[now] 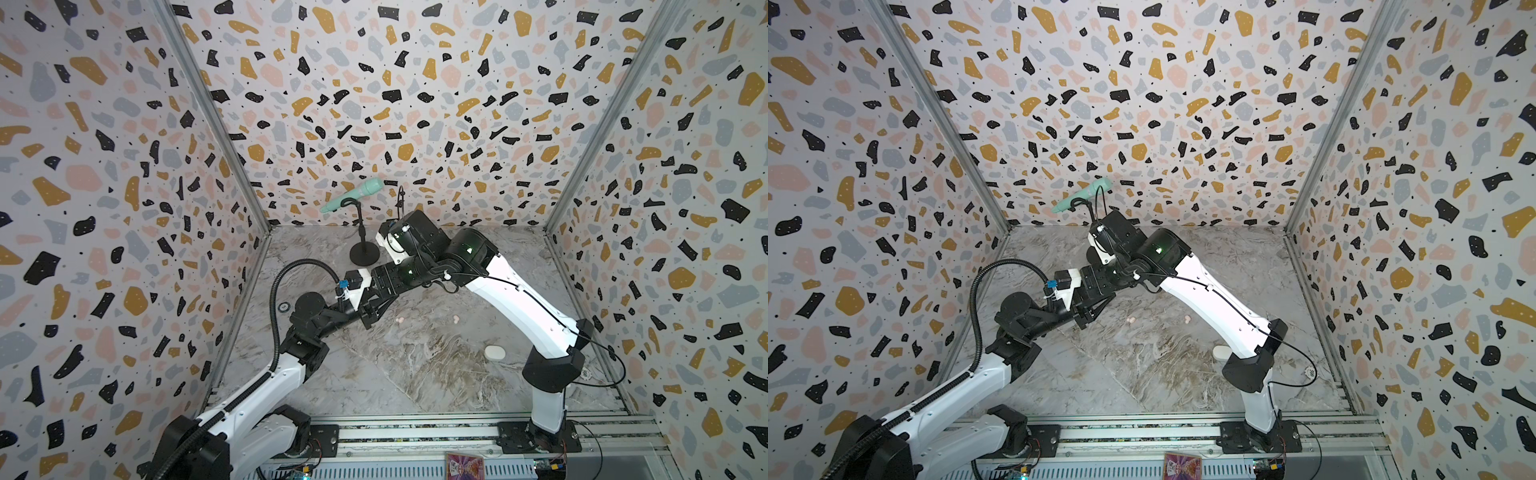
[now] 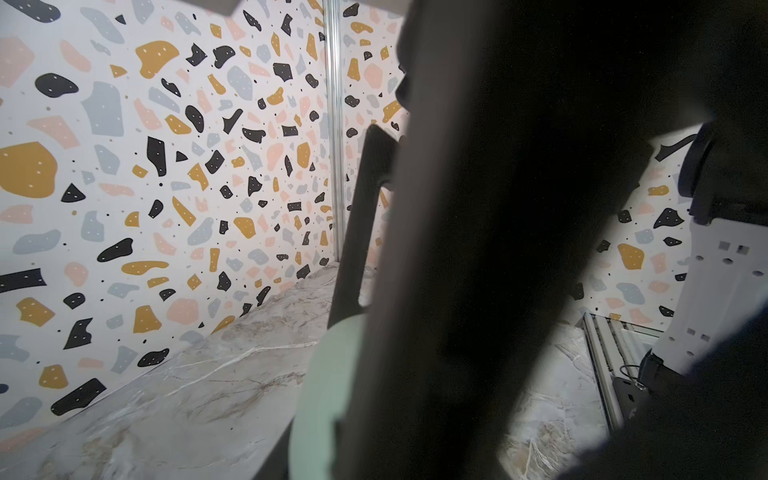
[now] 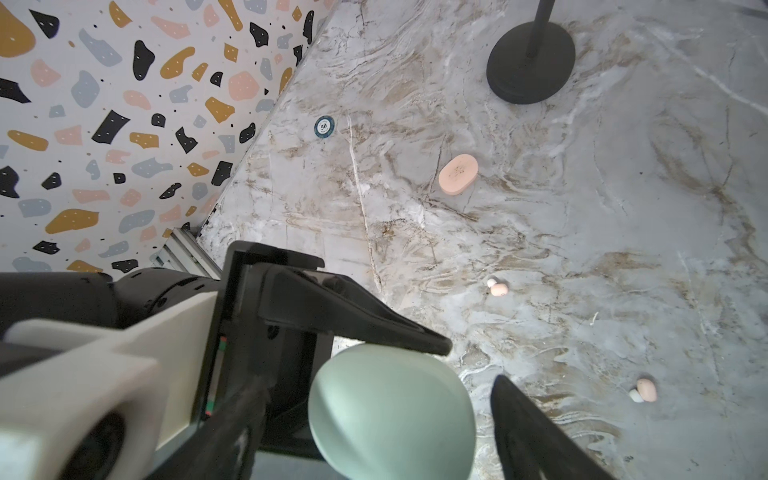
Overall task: Insert the wireless bluetooth earbuds into the charging case
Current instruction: 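Close the right gripper on the closed mint green case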
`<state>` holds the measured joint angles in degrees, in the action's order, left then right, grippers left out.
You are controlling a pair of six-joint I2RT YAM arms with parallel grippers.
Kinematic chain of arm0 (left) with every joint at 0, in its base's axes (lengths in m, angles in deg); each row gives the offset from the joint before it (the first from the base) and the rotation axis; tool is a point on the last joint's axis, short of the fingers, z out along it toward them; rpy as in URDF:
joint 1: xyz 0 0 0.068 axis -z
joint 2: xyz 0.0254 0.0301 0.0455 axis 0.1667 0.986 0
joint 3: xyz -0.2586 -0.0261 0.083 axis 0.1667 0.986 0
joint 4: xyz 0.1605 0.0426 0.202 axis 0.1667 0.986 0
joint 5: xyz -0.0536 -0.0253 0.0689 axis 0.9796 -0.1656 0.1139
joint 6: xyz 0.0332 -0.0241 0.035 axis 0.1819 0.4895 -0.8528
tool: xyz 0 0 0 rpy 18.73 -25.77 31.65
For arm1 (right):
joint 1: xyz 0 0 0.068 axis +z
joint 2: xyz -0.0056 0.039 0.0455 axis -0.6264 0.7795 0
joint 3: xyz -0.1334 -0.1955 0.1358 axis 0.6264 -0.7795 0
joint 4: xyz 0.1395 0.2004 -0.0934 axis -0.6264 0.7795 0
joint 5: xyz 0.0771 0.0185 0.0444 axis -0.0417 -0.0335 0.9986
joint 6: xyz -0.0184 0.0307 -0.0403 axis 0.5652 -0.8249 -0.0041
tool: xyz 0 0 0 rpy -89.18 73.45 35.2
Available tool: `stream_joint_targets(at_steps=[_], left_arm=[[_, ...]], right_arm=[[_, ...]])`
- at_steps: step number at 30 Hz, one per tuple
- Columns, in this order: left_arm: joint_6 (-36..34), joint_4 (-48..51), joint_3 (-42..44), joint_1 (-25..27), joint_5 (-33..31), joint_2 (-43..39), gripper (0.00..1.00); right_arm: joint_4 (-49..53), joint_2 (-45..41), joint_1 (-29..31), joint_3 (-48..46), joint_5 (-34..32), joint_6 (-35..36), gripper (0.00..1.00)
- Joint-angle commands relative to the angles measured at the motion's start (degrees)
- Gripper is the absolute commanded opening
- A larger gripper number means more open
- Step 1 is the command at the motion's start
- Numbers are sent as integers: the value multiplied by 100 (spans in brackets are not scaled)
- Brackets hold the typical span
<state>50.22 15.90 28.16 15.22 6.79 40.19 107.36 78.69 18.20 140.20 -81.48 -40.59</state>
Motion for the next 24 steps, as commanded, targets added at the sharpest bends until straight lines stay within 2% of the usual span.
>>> stream_joint_targets(at_steps=[1,17,24], left_arm=[[-148,-57,-191,14,-21,-67,43],[-99,-125,-179,14,6,-75,43],[-100,-137,-160,14,-3,-84,43]], right_arm=[[234,-68,77,233,-253,146,86],[222,137,136,233,-348,248,84],[212,141,139,216,-320,217,71]])
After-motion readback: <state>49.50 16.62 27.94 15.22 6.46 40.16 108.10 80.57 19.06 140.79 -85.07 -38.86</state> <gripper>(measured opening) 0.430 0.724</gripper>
